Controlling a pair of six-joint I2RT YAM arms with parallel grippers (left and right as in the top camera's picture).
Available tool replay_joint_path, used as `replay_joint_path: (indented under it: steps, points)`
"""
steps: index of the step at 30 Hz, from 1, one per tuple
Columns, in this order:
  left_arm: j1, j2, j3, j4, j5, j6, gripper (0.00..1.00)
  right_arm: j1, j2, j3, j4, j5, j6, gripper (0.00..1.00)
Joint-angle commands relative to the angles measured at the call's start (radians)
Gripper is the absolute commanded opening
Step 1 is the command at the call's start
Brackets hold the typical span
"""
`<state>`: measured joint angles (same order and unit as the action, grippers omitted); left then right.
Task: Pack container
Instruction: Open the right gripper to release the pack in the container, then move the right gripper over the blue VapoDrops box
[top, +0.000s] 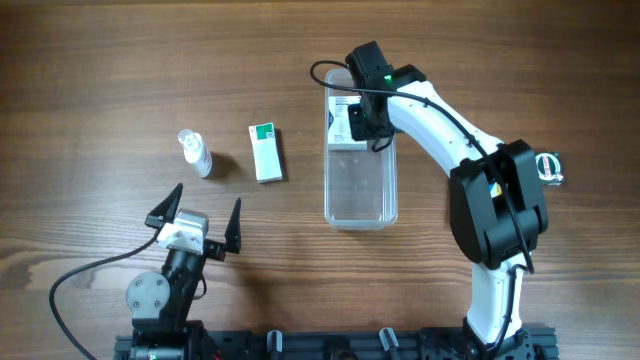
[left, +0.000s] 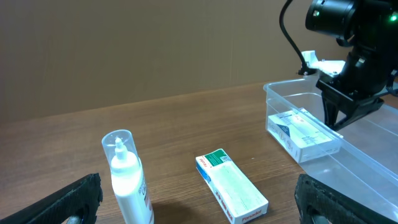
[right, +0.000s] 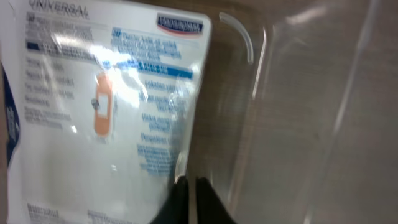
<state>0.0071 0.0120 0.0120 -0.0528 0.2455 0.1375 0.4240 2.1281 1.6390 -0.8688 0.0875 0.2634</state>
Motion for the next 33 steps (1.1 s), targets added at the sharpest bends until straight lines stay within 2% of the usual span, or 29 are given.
replay_joint_path:
  steps: [1, 4, 5, 6, 8, 10, 13, 17, 19, 22, 27, 30, 33]
  points:
    - [0.006, -0.005, -0.006, -0.001, 0.008, 0.001, 1.0, 0.005, -0.045, 0.072, -0.039, 0.028, 0.0, 0.11]
    - [0.006, -0.005, -0.006, 0.0, 0.008, 0.002, 1.0, 0.005, -0.103, 0.132, -0.103, 0.023, 0.002, 0.19]
    - [0.006, -0.005, -0.006, 0.0, 0.008, 0.002, 1.0, 0.005, -0.153, 0.172, -0.144, 0.023, 0.001, 0.25]
    - [0.006, -0.005, -0.006, 0.0, 0.008, 0.001, 1.0, 0.005, -0.189, 0.187, -0.166, 0.023, -0.002, 0.34]
    - [0.006, -0.005, -0.006, 0.0, 0.008, 0.002, 1.0, 0.001, -0.294, 0.192, -0.231, 0.024, -0.002, 0.65]
    - [0.006, -0.005, -0.006, 0.0, 0.008, 0.002, 1.0, -0.024, -0.384, 0.192, -0.335, 0.027, -0.001, 0.78]
    - [0.006, -0.005, -0.006, 0.0, 0.008, 0.001, 1.0, -0.099, -0.483, 0.182, -0.478, 0.028, -0.001, 0.82]
    - [0.006, -0.005, -0.006, 0.0, 0.008, 0.002, 1.0, -0.227, -0.613, 0.056, -0.622, 0.027, -0.055, 0.84]
    - [0.006, -0.005, -0.006, 0.0, 0.008, 0.001, 1.0, -0.312, -0.694, -0.111, -0.651, -0.006, -0.128, 0.98]
    - [0.006, -0.005, -0.006, 0.0, 0.008, 0.002, 1.0, -0.349, -0.698, -0.268, -0.573, -0.025, -0.124, 1.0]
    - [0.006, -0.005, -0.006, 0.0, 0.008, 0.002, 1.0, -0.354, -0.695, -0.506, -0.343, -0.001, -0.121, 1.0]
    - [0.006, -0.005, -0.006, 0.0, 0.008, 0.002, 1.0, -0.359, -0.694, -0.586, -0.256, -0.015, -0.099, 1.0]
    - [0.006, -0.005, -0.006, 0.0, 0.008, 0.001, 1.0, -0.39, -0.69, -0.586, -0.226, -0.032, -0.104, 1.0]
